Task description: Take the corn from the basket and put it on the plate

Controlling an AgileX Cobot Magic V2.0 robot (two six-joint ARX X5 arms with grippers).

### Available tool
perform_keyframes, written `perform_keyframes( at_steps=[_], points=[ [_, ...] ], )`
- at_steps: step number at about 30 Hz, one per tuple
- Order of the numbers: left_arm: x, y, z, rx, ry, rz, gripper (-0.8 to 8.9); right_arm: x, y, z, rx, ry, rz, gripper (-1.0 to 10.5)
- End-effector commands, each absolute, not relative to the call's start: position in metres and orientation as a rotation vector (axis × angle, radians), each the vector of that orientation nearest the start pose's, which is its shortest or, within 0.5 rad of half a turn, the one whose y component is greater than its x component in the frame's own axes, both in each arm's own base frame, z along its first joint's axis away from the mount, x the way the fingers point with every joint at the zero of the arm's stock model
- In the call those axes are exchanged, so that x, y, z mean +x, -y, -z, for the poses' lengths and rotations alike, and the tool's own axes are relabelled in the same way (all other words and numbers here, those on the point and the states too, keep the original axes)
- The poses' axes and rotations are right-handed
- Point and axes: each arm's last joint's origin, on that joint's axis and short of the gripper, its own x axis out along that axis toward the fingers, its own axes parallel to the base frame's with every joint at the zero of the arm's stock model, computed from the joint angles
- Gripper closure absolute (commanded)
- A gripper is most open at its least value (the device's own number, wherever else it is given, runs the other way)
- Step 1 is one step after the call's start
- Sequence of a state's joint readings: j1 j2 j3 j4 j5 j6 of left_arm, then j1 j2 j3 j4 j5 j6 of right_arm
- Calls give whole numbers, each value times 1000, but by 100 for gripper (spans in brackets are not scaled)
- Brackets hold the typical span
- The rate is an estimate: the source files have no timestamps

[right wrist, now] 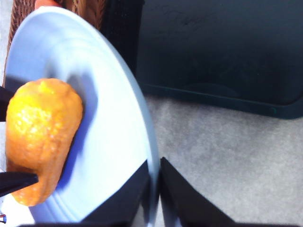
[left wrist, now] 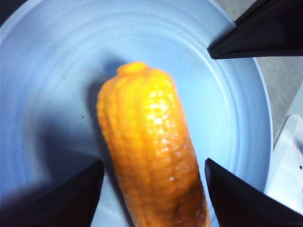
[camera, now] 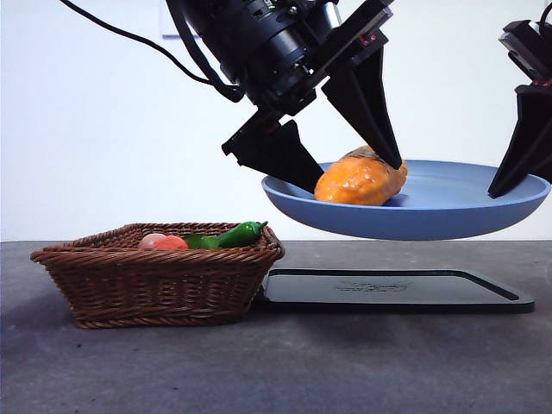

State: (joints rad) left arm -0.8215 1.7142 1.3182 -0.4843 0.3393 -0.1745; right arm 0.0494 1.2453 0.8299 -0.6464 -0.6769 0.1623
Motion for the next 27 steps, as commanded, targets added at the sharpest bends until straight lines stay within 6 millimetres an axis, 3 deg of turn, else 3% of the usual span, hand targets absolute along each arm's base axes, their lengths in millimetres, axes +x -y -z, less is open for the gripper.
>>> perform_keyframes(
  at_steps=[1, 6, 18, 22, 27],
  points=[
    [242, 280, -258, 85, -964, 1015, 462, 231, -30, -235, 479, -1065, -585, 945],
    [237, 274, -276, 69, -912, 1027, 462, 232, -30, -235, 474, -1061, -578, 945],
    [207, 240, -345, 17, -723, 1070, 462, 252, -27, -225, 477, -1065, -534, 945],
    [190, 221, -369, -1, -658, 1082, 462, 278, -21, -228, 492, -1067, -507, 945],
    [168, 197, -394, -20, -588, 1095, 463, 330, -16, -221, 513, -1096, -483, 945]
  ],
)
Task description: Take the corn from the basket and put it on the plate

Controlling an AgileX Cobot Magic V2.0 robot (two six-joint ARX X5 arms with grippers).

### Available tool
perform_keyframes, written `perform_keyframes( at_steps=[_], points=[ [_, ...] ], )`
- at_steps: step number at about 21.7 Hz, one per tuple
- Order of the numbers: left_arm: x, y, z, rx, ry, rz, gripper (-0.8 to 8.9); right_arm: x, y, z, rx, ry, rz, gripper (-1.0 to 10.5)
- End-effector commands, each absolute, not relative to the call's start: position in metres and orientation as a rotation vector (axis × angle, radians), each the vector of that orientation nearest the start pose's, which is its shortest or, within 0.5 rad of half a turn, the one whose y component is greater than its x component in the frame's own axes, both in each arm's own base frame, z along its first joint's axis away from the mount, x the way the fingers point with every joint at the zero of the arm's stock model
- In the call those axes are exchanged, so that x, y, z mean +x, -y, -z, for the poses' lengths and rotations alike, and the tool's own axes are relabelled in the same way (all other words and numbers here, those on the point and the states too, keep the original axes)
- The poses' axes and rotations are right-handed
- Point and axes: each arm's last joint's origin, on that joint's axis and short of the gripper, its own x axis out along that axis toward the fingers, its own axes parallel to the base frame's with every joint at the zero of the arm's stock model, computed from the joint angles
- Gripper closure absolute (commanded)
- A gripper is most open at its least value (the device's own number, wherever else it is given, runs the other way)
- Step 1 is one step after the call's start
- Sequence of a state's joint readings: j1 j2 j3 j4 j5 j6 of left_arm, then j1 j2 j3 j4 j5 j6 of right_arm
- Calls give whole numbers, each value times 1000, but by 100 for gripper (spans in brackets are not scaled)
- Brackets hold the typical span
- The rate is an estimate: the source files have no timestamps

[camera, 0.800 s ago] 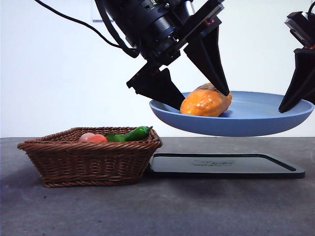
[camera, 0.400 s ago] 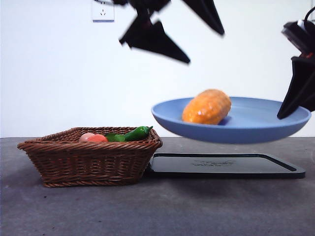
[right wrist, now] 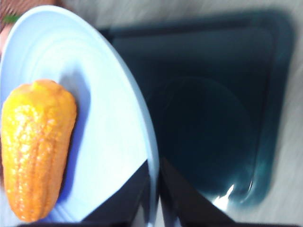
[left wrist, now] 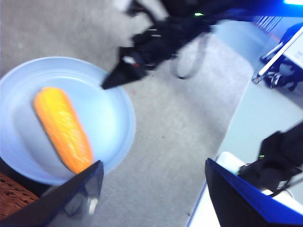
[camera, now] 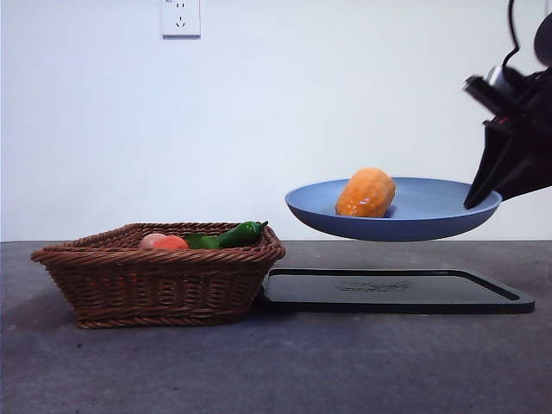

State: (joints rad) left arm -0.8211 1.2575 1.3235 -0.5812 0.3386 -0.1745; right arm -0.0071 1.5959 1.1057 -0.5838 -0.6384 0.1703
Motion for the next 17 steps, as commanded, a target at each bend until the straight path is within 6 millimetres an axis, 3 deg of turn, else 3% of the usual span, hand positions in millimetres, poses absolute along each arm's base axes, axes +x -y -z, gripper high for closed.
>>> perform_keyframes(
  at_steps=[1, 7, 11, 17],
  points=[
    [165, 194, -397, -22, -578, 1097, 463, 338, -16, -218, 515, -1104, -480, 945],
    [158, 186, -405, -35, -547, 1102, 463, 375, -16, -182, 538, -1179, -465, 945],
    [158, 186, -405, -38, -550, 1101, 463, 382, -16, -161, 545, -1214, -459, 945],
    [157, 185, -404, -36, -565, 1097, 463, 383, -16, -157, 542, -1223, -462, 921]
  ],
)
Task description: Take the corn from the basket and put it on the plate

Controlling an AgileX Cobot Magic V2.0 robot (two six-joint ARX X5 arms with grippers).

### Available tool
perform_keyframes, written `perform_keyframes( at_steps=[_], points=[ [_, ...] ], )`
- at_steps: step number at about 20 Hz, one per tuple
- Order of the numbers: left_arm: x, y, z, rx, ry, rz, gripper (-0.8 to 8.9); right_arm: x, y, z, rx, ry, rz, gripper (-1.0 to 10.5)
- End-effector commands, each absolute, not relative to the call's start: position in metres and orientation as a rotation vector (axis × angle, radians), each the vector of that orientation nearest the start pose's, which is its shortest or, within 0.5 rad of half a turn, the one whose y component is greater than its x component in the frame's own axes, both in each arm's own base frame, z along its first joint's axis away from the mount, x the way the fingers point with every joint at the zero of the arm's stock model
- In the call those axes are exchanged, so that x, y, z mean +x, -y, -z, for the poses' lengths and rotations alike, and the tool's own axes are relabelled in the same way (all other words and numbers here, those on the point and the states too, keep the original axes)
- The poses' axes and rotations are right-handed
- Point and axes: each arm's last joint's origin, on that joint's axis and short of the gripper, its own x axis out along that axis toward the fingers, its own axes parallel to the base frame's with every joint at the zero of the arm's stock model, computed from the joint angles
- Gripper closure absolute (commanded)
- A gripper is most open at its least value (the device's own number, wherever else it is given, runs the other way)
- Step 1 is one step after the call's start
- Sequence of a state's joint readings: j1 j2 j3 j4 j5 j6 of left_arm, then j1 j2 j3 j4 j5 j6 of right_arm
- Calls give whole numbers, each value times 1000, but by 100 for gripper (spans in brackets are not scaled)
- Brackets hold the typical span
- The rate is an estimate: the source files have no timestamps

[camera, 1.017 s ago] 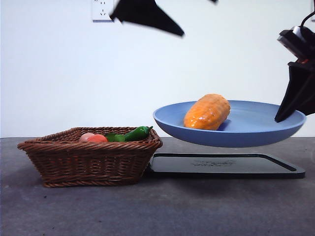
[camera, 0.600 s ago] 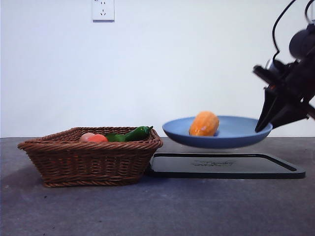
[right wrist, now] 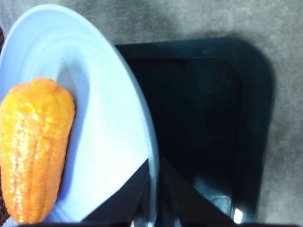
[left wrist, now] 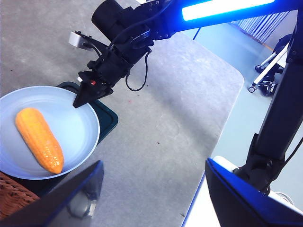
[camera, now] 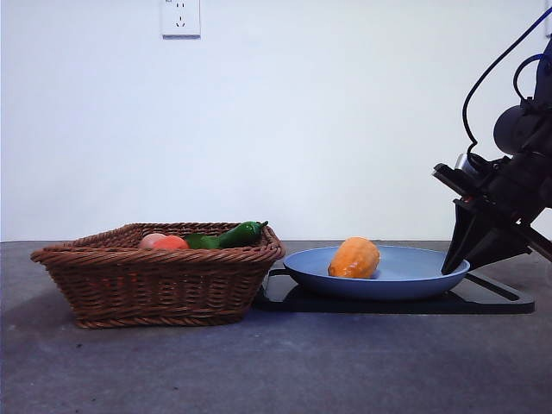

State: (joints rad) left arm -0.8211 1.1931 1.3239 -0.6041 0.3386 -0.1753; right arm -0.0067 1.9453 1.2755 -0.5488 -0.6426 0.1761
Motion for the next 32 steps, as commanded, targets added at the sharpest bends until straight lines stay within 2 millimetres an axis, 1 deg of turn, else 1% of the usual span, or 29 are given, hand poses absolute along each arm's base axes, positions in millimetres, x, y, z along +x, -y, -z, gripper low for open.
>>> perform_keyframes(
  at_steps=[1, 2, 3, 6, 8, 11, 14, 15, 16, 17, 19, 22, 25, 27, 28, 30, 32],
  points=[
    [157, 185, -403, -34, -572, 1096, 463, 383, -16, -157, 541, -1223, -462, 887],
    [157, 185, -403, -33, -574, 1095, 463, 383, -16, -157, 541, -1223, -462, 822],
    [157, 185, -403, -34, -573, 1095, 463, 383, -16, -158, 541, -1221, -463, 790],
    [158, 185, -403, -34, -572, 1093, 463, 380, -15, -166, 542, -1214, -463, 771],
    [158, 185, -403, -33, -571, 1093, 463, 375, -10, -180, 538, -1192, -457, 771],
    [158, 185, -403, -32, -570, 1093, 463, 361, -6, -217, 513, -1125, -467, 771],
    [159, 184, -403, -30, -567, 1088, 463, 333, -5, -262, 439, -1045, -505, 771],
    [160, 183, -404, -32, -566, 1084, 463, 321, -5, -278, 414, -1023, -505, 771],
    [160, 183, -403, -32, -567, 1081, 463, 311, -7, -288, 393, -1010, -506, 771],
    [160, 183, -403, -32, -567, 1080, 463, 296, -9, -303, 369, -995, -521, 771],
    [161, 183, -403, -32, -567, 1080, 463, 268, -17, -324, 319, -979, -562, 771],
    [163, 181, -403, -34, -566, 1069, 463, 228, -29, -347, 244, -970, -605, 772],
    [163, 181, -403, -34, -569, 1068, 464, 194, -42, -362, 175, -950, -641, 772],
    [162, 180, -402, -29, -583, 1066, 464, 174, -49, -366, 145, -946, -690, 773],
    [162, 180, -401, -26, -592, 1064, 468, 165, -52, -366, 132, -943, -714, 781],
    [162, 179, -399, -18, -611, 1061, 494, 150, -56, -360, 122, -949, -749, 811],
    [161, 179, -398, -6, -620, 1061, 530, 139, -57, -347, 117, -974, -768, 814]
  ],
)
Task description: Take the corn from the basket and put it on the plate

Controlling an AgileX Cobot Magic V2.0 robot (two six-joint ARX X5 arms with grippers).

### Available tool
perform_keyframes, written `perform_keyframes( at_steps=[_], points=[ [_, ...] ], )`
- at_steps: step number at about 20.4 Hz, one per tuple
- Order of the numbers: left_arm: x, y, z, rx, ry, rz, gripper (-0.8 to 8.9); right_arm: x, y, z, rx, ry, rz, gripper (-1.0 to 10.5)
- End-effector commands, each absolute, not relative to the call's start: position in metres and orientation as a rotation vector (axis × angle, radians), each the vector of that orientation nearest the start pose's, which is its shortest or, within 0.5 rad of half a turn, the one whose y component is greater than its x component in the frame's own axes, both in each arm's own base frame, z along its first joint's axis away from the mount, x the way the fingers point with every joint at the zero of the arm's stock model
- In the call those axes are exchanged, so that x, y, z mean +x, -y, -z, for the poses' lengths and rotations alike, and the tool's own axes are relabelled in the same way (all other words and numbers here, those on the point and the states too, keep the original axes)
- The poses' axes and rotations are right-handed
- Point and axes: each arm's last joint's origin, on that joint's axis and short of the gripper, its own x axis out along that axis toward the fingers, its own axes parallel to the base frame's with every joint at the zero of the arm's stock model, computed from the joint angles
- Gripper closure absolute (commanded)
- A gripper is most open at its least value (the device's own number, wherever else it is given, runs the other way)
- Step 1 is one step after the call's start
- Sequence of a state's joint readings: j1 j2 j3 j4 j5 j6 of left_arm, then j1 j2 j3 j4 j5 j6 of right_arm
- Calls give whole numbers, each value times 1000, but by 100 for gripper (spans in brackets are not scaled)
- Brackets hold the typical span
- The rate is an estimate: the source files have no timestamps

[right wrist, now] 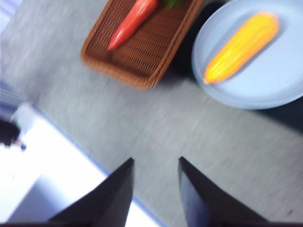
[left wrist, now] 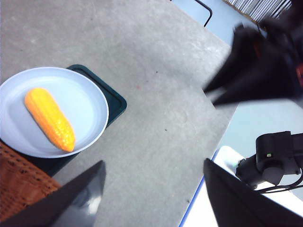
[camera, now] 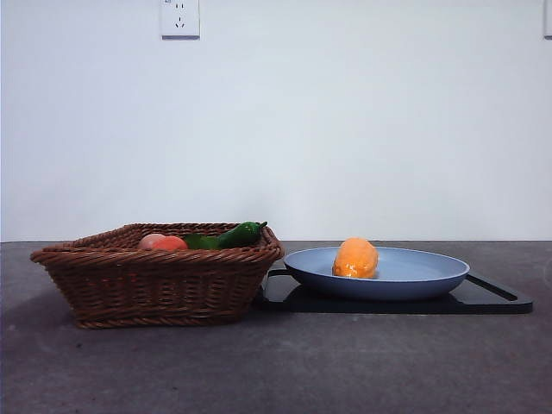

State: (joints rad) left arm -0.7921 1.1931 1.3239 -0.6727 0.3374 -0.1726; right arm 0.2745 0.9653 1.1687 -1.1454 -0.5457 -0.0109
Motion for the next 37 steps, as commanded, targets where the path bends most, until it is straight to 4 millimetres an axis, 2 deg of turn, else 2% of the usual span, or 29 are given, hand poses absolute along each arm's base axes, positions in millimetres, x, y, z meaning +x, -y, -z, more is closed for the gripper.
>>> perform_keyframes(
  at_steps=[1, 7, 10, 24, 27, 30, 32, 34, 37],
  points=[
    [161, 179, -397, 3, -624, 1062, 568, 135, -57, -338, 116, -988, -773, 821],
    [160, 177, -394, 37, -645, 1065, 812, 128, -55, -293, 142, -1020, -761, 942],
    [159, 177, -393, 49, -659, 1065, 810, 128, -56, -286, 145, -1020, -766, 942],
    [159, 177, -393, 50, -656, 1066, 810, 131, -56, -288, 161, -993, -760, 942],
    [161, 177, -395, 99, -599, 1086, 810, 131, -56, -288, 161, -993, -760, 942],
    [167, 160, -401, 197, -483, 1061, 810, 131, -56, -288, 161, -993, -760, 942],
    [173, 142, -410, 185, -359, 994, 810, 131, -56, -288, 161, -993, -760, 942],
    [174, 117, -413, 152, -231, 895, 810, 131, -56, -288, 161, -993, -760, 942],
    [165, 77, -403, 119, -56, 723, 810, 131, -56, -288, 161, -992, -760, 942]
  ],
)
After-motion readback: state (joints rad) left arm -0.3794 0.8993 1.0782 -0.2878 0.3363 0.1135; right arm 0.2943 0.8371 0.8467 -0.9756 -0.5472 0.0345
